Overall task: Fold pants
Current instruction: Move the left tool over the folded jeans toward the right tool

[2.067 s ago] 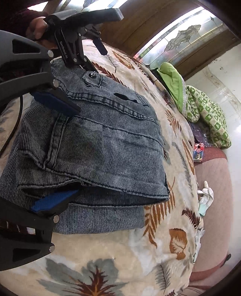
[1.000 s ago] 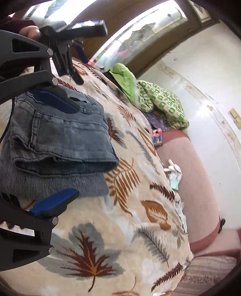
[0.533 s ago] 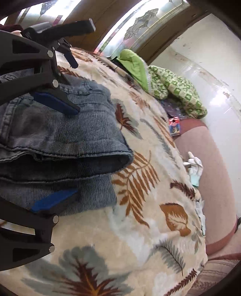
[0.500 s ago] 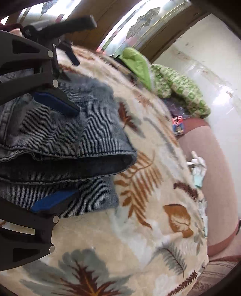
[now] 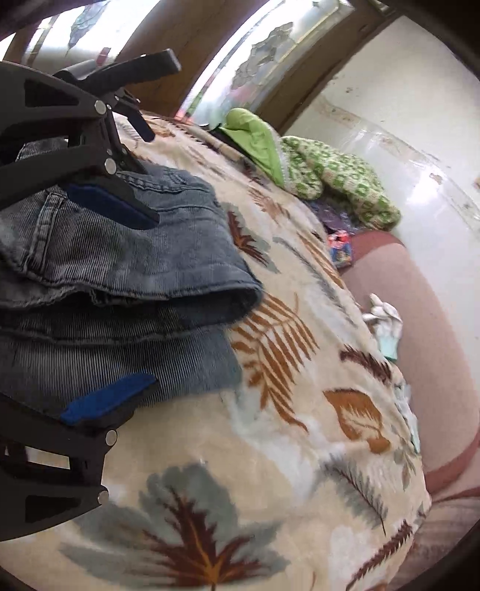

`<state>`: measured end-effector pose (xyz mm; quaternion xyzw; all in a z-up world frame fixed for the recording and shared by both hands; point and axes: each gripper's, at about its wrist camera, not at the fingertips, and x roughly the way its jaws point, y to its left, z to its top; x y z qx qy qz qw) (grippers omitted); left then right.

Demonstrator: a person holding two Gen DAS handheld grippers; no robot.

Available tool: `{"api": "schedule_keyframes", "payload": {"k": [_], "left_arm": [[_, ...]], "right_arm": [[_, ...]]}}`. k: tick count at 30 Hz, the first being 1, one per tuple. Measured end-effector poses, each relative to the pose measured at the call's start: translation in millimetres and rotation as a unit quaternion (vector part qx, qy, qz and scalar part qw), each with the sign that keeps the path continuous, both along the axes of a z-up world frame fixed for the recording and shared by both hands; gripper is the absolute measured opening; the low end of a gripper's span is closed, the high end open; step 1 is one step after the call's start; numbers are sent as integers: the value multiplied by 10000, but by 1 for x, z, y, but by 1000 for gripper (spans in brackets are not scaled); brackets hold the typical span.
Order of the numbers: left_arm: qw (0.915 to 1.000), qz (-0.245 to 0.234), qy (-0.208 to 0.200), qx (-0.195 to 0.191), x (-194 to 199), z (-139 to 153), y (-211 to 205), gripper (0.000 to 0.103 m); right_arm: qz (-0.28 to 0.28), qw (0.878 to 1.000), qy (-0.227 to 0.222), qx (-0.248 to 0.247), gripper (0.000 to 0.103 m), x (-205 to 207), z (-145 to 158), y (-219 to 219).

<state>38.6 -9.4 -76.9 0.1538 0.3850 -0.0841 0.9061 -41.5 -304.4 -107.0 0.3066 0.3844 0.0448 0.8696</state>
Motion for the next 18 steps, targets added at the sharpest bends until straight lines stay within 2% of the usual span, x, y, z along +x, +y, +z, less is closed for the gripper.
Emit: {"api": "schedule_keyframes", "payload": {"k": [3,8,11,14,18], "left_arm": [[9995,119,21,-292,9,12,20,103],[9937,-91,860,-718,25,-1,40,103],[9841,-479,1427,-941,27,-10,42,103],[9766,-603,1705,-1166,27,-13,47,103],[9623,-875,2122,-1456,28,-19,46,103]], "right_arm": [[-334,9992,49,210,83,-12,2,-25],[-501,9909,587,1100,83,-15,-17,-60],[-410,9882,789,1244,83,-13,-24,-64],[-343,9881,834,1244,83,-12,-25,-64],[-247,9891,874,1160,83,-10,-25,-60]]}}
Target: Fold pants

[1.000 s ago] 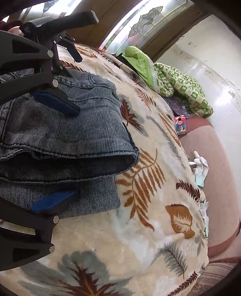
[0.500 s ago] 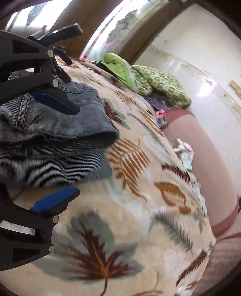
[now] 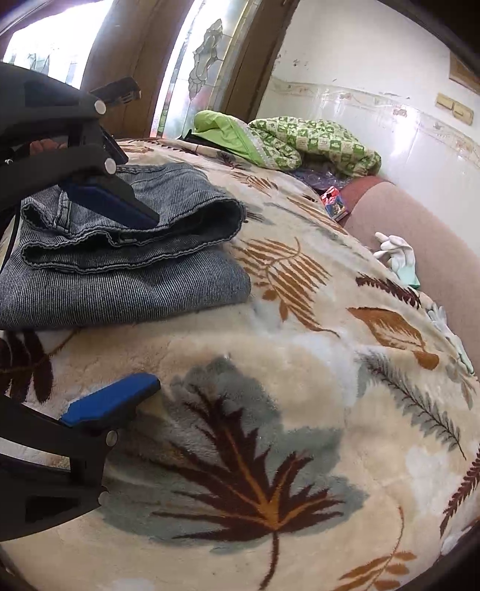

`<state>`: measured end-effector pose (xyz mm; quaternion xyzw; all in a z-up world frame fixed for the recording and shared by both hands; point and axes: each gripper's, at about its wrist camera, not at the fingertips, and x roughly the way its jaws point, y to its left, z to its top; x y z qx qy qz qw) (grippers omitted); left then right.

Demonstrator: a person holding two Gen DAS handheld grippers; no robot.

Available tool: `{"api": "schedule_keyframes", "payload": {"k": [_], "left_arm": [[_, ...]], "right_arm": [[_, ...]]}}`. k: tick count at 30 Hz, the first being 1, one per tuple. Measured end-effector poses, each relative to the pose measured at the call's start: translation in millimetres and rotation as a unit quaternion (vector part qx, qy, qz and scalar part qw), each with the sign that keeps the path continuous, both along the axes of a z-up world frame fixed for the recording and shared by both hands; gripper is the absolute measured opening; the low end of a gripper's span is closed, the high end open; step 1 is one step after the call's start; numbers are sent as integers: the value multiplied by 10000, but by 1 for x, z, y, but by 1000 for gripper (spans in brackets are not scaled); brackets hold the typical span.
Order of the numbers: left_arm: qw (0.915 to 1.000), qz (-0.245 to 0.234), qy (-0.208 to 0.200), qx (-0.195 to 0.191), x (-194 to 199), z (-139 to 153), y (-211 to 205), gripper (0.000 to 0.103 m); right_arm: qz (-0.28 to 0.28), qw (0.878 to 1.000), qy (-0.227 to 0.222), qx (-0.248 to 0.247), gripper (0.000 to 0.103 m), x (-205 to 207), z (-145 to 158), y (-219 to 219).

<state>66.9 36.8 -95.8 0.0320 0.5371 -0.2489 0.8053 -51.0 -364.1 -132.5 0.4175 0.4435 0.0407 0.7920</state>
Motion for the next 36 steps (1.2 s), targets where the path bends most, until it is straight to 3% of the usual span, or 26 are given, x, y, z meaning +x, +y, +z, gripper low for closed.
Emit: {"api": "schedule_keyframes", "payload": {"k": [3,8,13,15,19,21,23,25,29,33,36], "left_arm": [[9987,-301,375,-150,-3,-9,-11,103],[9980,-466,383,-176,-7,-11,-21,103],[9929,-698,625,-730,-8,-11,-28,103],[9892,-993,694,-823,-16,-11,-38,103],[9911,-1129,459,-542,-25,-11,-51,103],[9907,-1054,523,-679,-23,-11,-48,101],[9911,-968,534,-747,-22,-11,-45,96],[9914,-903,520,-789,-21,-10,-44,93],[9927,-707,488,-849,-21,-11,-41,87],[9932,-647,422,-867,-21,-11,-37,87],[9921,-514,463,-1044,-20,-18,-44,103]], "right_arm": [[91,9999,7,-118,85,2,1,5],[340,9984,-15,-443,89,10,4,22],[751,9941,-144,-775,92,18,7,50],[954,9934,-318,-559,92,18,7,59],[1096,9878,-945,582,92,13,11,55],[955,9898,-823,667,92,13,6,47],[817,9941,-401,597,89,17,-9,46],[873,9942,-463,431,88,17,-5,51],[1057,9932,-372,-301,68,19,-2,67],[1074,9920,-344,-562,59,19,0,69],[1129,9896,-373,-815,58,18,0,73]]}}
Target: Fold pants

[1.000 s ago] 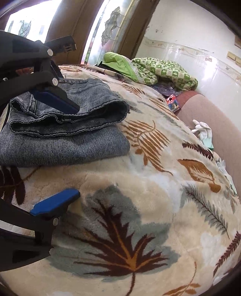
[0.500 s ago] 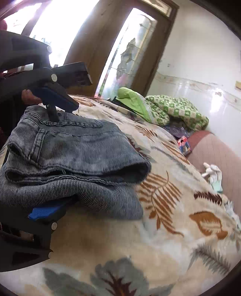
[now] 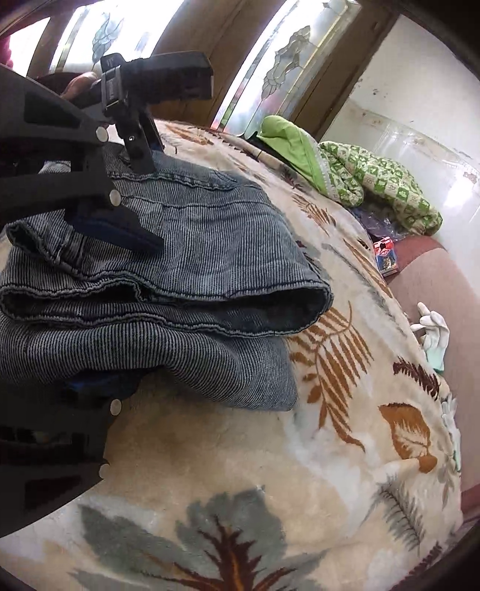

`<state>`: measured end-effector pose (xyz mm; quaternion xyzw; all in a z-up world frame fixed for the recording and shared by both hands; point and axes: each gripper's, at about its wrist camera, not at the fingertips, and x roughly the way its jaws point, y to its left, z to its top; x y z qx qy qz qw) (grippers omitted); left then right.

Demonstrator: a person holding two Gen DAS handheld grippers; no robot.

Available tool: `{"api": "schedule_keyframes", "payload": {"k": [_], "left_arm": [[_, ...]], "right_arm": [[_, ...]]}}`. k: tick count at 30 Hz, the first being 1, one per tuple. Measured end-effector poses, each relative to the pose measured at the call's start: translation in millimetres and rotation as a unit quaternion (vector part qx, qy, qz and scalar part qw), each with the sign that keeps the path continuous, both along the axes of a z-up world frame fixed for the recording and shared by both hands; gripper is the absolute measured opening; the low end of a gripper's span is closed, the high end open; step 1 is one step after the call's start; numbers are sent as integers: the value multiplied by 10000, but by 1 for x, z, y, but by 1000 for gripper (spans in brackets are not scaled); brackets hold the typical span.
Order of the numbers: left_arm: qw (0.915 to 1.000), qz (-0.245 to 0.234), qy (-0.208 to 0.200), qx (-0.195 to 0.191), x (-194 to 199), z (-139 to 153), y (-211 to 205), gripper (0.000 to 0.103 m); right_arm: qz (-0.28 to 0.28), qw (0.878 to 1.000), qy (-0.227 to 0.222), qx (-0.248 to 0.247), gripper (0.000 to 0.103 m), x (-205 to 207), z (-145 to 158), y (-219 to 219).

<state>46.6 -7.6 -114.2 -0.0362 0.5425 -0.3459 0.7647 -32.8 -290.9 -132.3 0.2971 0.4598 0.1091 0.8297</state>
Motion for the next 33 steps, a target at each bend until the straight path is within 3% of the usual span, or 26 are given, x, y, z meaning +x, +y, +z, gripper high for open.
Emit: {"api": "schedule_keyframes", "payload": {"k": [3,6,9,14,19,29,33], "left_arm": [[9986,-49,-407,335,-9,-1,-13,103],[9992,30,-360,190,-6,0,-6,102],[9980,57,-598,199,-11,7,-3,88],[9952,-55,-979,47,-17,23,1,54],[9952,49,-970,-120,-10,35,10,35],[9925,403,-1119,286,20,73,-9,35],[9901,588,-1260,172,38,98,-11,35]], "right_arm": [[45,10000,39,37,61,4,-3,1],[1,9997,32,252,61,3,-6,-3],[23,9998,-113,188,55,-3,1,3],[-11,9989,-456,-97,47,-11,18,18],[-31,9983,-574,18,46,-9,33,20],[337,9948,-882,-383,46,23,83,53],[299,9939,-1030,-275,46,42,97,48]]}}
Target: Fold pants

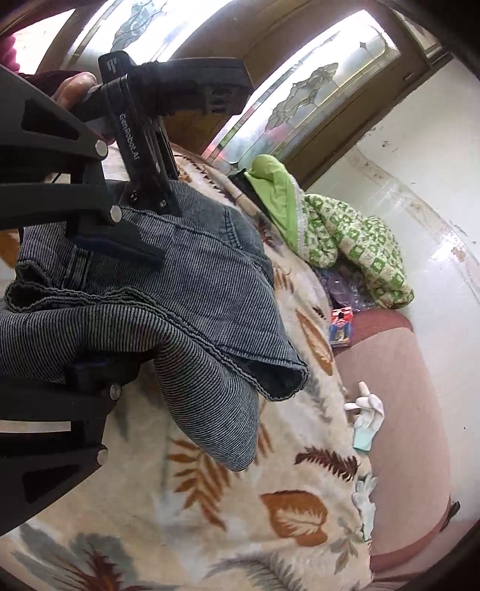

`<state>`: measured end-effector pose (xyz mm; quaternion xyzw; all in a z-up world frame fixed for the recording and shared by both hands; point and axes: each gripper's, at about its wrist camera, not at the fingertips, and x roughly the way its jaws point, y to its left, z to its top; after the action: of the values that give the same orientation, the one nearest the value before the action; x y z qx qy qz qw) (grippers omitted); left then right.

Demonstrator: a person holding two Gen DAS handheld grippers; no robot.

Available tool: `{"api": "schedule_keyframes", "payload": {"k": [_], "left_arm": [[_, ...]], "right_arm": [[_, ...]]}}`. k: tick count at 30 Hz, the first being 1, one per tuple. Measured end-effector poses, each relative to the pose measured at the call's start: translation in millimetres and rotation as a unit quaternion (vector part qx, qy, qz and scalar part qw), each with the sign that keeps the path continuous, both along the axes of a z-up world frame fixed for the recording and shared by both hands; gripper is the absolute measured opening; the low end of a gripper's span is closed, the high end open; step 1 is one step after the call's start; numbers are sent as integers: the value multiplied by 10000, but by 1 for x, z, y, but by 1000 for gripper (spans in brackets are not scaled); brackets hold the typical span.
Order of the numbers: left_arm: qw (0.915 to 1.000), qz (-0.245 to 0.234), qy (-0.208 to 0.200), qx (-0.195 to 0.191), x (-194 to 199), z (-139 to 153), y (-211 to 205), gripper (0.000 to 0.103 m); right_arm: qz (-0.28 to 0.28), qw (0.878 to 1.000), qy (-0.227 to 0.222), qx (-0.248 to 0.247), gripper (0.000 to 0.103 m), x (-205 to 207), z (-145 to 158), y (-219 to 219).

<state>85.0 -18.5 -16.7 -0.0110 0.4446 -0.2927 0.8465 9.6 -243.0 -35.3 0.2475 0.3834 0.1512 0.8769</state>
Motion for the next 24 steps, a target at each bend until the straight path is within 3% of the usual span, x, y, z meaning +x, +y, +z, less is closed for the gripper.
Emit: {"api": "schedule_keyframes", "payload": {"k": [6,11,17,24], "left_arm": [[9995,225,-214,-27,21,25,-4,35],[9990,370,-222,-65,37,27,-1,34],[9988,467,-51,114,54,7,-5,35],[9972,472,263,521,70,-34,-20,34]], "right_arm": [[-46,9993,-224,295,46,27,16,-12],[7,9989,-320,329,46,48,20,-14],[83,9994,-225,254,46,69,3,-13],[35,9995,258,190,45,92,-39,-21]]}}
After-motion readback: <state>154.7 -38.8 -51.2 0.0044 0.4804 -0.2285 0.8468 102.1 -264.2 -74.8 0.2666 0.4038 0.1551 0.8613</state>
